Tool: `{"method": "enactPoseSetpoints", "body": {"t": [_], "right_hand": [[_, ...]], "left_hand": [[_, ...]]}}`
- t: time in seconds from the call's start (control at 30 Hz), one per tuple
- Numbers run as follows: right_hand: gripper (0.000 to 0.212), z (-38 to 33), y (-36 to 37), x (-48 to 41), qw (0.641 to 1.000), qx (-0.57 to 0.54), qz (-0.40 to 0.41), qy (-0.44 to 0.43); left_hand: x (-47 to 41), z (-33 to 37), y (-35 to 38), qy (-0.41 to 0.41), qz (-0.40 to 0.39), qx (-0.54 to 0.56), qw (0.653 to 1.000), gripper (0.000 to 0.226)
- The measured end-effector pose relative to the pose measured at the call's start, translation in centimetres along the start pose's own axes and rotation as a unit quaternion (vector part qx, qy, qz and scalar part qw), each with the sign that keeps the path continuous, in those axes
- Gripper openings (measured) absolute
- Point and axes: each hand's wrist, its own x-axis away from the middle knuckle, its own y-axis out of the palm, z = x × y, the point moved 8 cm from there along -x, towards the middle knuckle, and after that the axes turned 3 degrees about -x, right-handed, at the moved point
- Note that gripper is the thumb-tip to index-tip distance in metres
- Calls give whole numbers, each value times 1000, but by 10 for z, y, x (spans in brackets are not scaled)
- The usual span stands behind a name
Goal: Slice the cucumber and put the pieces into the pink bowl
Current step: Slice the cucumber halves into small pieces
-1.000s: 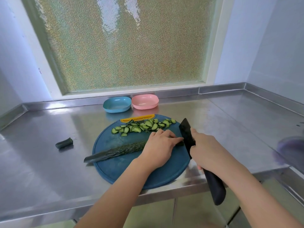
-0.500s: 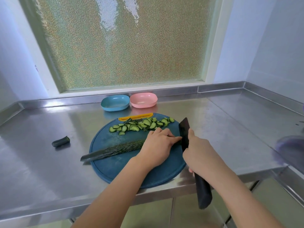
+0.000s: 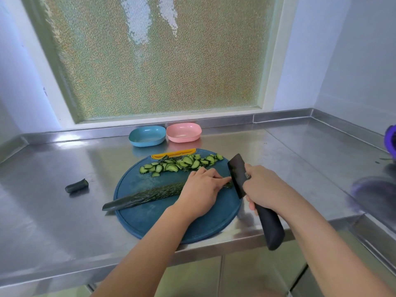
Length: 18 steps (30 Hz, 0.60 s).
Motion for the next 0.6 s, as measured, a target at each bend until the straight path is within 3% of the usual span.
{"method": "enactPoseSetpoints", "body": {"t": [0.37,0.5,0.6], "right_hand": [[33,1,10,-2,999,33,22,-21],[45,4,16,-4,999,25,29,-10],[67,5,28,-4,997,37,61,-4]], "left_hand": [[-2,-1,3,10,10,8,1000,42],[-3,-2,2,9,14,2,1000,42],[-3,-2,3,7,15,-6,1000,42]]}}
